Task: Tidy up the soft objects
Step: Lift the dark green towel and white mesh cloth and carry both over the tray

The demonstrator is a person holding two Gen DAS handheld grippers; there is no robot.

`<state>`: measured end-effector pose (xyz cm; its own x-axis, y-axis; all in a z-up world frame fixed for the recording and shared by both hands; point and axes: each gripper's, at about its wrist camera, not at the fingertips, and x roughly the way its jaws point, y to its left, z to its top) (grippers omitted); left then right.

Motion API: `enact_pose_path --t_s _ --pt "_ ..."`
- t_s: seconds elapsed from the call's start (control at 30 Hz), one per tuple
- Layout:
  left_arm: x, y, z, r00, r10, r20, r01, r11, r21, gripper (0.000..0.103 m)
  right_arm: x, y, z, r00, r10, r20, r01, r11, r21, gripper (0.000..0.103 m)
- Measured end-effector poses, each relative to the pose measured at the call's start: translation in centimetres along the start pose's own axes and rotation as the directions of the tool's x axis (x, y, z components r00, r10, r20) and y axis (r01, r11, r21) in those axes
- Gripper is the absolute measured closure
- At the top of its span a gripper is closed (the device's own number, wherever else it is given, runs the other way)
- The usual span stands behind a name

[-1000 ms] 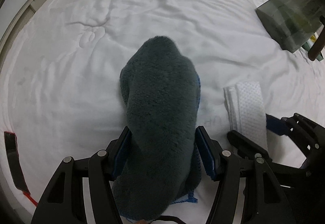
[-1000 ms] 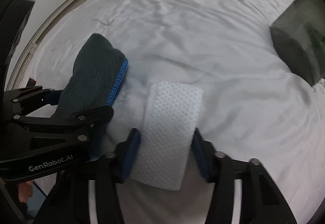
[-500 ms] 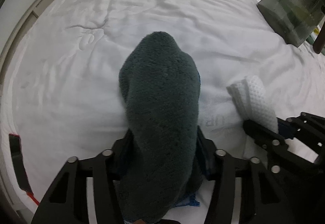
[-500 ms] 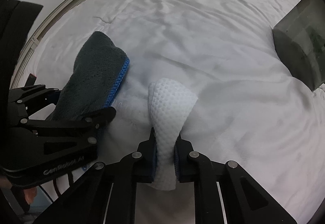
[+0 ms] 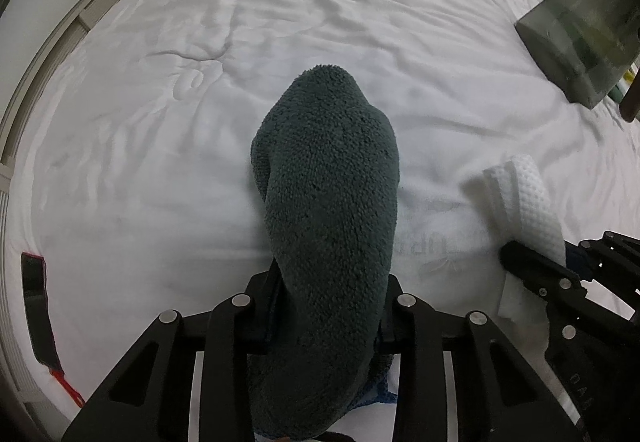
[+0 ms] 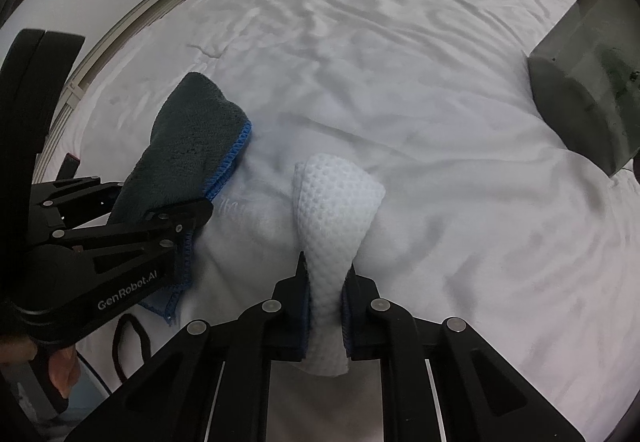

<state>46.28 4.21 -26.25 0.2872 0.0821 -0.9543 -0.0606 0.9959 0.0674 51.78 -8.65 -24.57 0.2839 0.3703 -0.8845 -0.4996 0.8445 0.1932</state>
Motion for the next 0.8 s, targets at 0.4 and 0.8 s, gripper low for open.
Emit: enact_pose_path --t_s 0.4,0.8 --pt "-2.1 -0.9 0.5 1.0 -0.007 0.02 0.007 1.0 -0.03 0.075 -3.8 -1.2 -0.1 0.999 -0.02 0.046 0.02 1.0 0.003 0.092" --pt "-6.2 -5.1 1.4 0.999 -0.025 0.045 0.026 0.999 -0.024 0.075 -8.8 -2.6 -0.5 0.997 -0.016 0.074 0.017 1.0 -0.011 0.092"
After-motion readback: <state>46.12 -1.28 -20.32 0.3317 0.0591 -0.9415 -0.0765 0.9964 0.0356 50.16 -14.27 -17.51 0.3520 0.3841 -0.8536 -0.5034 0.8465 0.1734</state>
